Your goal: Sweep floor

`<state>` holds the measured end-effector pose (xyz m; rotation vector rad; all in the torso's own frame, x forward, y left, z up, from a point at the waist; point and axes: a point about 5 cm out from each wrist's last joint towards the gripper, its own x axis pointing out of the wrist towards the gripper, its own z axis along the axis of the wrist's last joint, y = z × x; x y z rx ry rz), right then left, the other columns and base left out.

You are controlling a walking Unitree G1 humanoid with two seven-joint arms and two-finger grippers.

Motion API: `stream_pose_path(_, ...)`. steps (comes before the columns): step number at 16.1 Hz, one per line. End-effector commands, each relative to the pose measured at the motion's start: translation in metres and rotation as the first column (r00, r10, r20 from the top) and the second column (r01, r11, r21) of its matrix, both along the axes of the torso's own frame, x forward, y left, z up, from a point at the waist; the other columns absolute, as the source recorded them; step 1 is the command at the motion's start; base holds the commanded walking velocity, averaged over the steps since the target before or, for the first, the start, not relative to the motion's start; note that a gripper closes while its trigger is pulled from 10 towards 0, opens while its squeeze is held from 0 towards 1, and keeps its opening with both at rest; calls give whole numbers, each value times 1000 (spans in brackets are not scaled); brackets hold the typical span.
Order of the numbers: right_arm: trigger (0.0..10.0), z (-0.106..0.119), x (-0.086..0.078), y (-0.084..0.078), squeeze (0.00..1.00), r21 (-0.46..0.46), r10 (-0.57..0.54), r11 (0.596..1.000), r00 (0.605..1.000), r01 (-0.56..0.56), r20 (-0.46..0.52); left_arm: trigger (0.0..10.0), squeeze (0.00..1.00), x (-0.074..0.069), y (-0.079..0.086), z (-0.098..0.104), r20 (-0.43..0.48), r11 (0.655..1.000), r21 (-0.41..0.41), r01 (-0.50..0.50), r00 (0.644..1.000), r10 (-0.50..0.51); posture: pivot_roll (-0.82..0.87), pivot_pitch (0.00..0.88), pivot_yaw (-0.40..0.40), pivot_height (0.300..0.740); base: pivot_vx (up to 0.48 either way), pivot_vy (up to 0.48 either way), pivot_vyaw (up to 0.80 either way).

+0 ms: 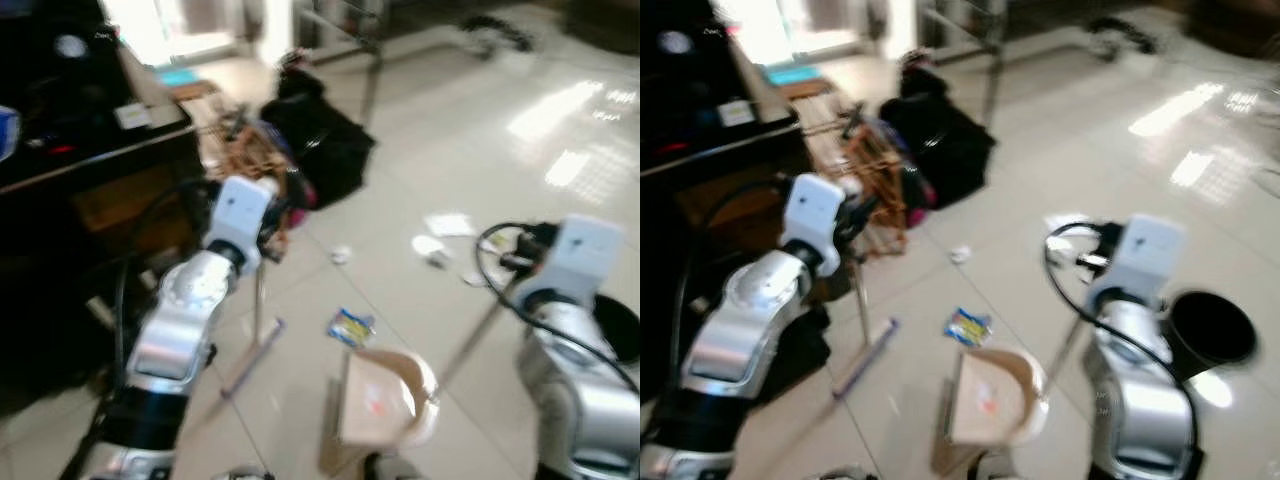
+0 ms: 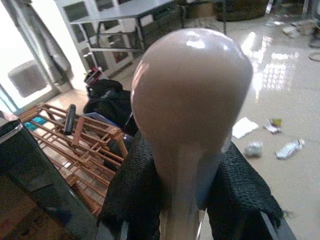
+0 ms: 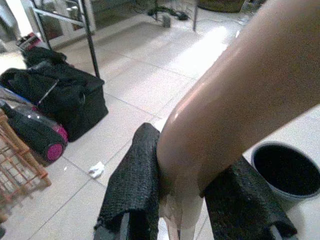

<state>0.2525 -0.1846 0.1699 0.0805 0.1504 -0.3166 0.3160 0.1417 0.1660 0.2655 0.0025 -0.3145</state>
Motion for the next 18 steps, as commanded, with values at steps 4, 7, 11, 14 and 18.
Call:
stream_pose_path(4,10000,14,1,-2,0,-22,-6,1000,997,8,74,10000,0,2,-4,13,71,1000,-2,1,998,0,-97,106,-12,740,0,92,-800)
stream_pose_path(7,10000,17,2,-4,0,-89,-15,996,996,23,85,10000,0,0,-6,10,58,999,-35,-2,998,4,-96,104,-15,740,0,-436,-533)
stream_pose_path(11,10000,23,8,-8,0,-177,-12,984,995,29,101,10000,0,-1,-4,4,19,995,-92,-43,999,45,-101,98,-21,740,0,0,0)
stream_pose_path(14,10000,26,10,-6,0,-139,4,990,991,15,133,10000,0,1,-4,8,58,996,-84,-42,997,47,-98,96,-25,740,0,0,0)
stream_pose_path(18,10000,27,13,-1,0,-121,29,993,990,-11,142,10000,0,4,2,13,76,990,-112,-82,993,91,-100,96,-22,740,202,0,-392)
